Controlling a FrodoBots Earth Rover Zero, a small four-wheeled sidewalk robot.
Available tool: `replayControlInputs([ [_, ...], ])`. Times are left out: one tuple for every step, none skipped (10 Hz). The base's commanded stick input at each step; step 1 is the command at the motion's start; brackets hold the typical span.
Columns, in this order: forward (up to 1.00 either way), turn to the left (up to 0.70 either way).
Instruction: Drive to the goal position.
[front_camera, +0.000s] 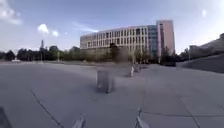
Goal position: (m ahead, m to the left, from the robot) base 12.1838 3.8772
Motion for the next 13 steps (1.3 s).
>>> replayControlInputs([
  [1.0, 0.0],
  [1.0, 0.0],
  [1.0, 0.0],
  [1.0, 0.0],
  [1.0, 0.0],
  [1.0, 0.24],
  [1.0, 0.27],
  [1.0, 0.27],
  [1.0, 0.27],
  [1.0, 0.27],
  [1.0, 0.27],
  [1.0, 0.27],
  [1.0, 0.27],
])
